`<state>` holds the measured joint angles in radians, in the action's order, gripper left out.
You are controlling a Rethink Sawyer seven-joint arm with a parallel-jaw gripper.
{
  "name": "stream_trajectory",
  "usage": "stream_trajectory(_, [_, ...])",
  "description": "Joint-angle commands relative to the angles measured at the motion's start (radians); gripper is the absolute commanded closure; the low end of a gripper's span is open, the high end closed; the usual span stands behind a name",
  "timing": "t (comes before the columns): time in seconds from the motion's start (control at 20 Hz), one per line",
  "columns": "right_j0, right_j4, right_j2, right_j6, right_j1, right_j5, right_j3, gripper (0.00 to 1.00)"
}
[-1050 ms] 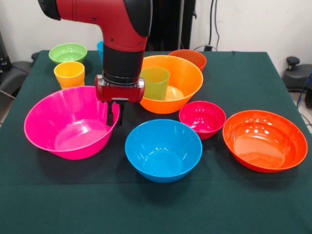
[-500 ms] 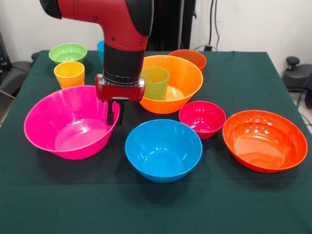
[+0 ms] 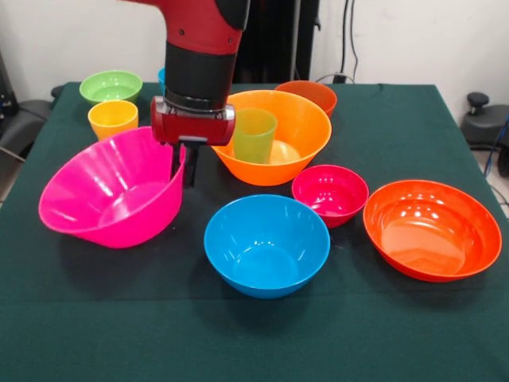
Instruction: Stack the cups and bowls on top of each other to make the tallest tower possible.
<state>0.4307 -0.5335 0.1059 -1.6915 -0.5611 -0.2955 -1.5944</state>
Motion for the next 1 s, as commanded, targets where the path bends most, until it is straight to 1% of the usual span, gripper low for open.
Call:
stream_trajectory(0.05, [0.046, 0.070, 0.133, -0.008, -0.164, -0.102, -0.167, 1.00])
stream_trajectory(0.1, [0.068, 0.106, 0.156, 0.026, -0.231, -0.160, -0.207, 1.00])
stream_trajectory(0.15, [0.080, 0.127, 0.170, 0.047, -0.264, -0.194, -0.224, 1.00])
stream_trajectory(0.2, [0.100, 0.164, 0.189, 0.081, -0.311, -0.254, -0.248, 1.00])
stream_trajectory(0.35, [0.119, 0.209, 0.206, 0.125, -0.372, -0.335, -0.261, 1.00])
stream_trajectory(0.4, [0.125, 0.224, 0.212, 0.134, -0.383, -0.361, -0.257, 1.00])
stream_trajectory(0.5, [0.136, 0.236, 0.223, 0.142, -0.389, -0.376, -0.258, 1.00])
stream_trajectory(0.75, [0.147, 0.244, 0.231, 0.137, -0.409, -0.402, -0.260, 1.00])
stream_trajectory(0.95, [0.153, 0.259, 0.237, 0.137, -0.438, -0.437, -0.266, 1.00])
stream_trajectory(1.0, [0.151, 0.271, 0.237, 0.127, -0.452, -0.442, -0.281, 1.00])
